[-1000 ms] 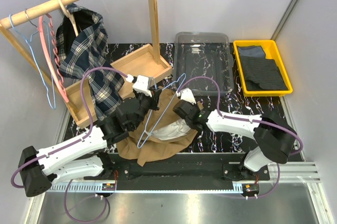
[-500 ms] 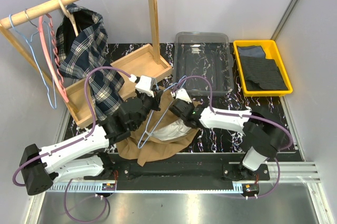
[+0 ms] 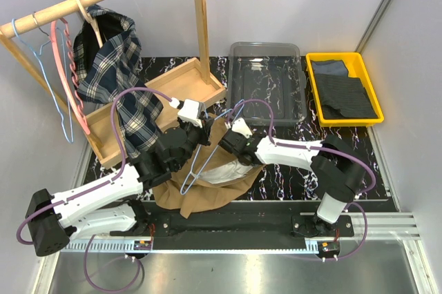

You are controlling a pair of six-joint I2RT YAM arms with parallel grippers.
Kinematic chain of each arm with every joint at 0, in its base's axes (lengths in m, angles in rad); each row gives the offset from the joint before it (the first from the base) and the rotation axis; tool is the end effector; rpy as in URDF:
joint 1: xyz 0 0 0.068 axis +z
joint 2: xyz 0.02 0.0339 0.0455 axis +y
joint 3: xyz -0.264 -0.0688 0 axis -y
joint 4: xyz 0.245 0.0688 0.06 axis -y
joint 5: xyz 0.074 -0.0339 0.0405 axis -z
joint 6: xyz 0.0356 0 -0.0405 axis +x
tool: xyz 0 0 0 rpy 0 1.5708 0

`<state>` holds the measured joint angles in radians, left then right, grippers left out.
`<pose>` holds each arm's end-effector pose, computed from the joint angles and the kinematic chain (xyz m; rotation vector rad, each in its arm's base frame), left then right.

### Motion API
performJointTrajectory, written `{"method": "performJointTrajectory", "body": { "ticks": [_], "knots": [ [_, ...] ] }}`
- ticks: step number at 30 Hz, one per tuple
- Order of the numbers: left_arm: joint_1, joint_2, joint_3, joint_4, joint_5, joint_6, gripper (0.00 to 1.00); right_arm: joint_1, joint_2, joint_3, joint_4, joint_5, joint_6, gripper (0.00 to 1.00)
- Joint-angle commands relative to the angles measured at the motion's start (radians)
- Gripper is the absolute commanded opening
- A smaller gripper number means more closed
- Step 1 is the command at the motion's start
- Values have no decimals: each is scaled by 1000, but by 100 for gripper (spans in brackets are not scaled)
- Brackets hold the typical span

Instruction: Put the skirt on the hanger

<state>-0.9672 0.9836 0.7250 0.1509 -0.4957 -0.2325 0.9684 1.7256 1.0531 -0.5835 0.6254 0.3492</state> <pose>0.1449 -0.1803 0.3173 0.2423 1.6715 -0.4907 0.1994 0.2532 0.1709 -0.6369 2.4102 -0.3946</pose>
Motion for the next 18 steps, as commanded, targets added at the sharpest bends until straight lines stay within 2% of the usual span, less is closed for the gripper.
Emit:
{"method": "performJointTrajectory", "body": {
  "ticks": [1, 6, 13, 18],
  "knots": [
    [-4, -11, 30, 35, 2, 13, 0, -8, -55, 21, -56, 25, 17, 29],
    [-4, -11, 27, 36, 5, 7, 0, -7, -60, 21, -84, 46, -7, 29],
    [-4, -8, 28, 36, 9, 5, 0, -7, -86, 13, -87, -13, -56, 28],
    [-4, -8, 28, 33, 11, 5, 0, -7, -35, 28, -90, -15, -72, 27]
  ]
}}
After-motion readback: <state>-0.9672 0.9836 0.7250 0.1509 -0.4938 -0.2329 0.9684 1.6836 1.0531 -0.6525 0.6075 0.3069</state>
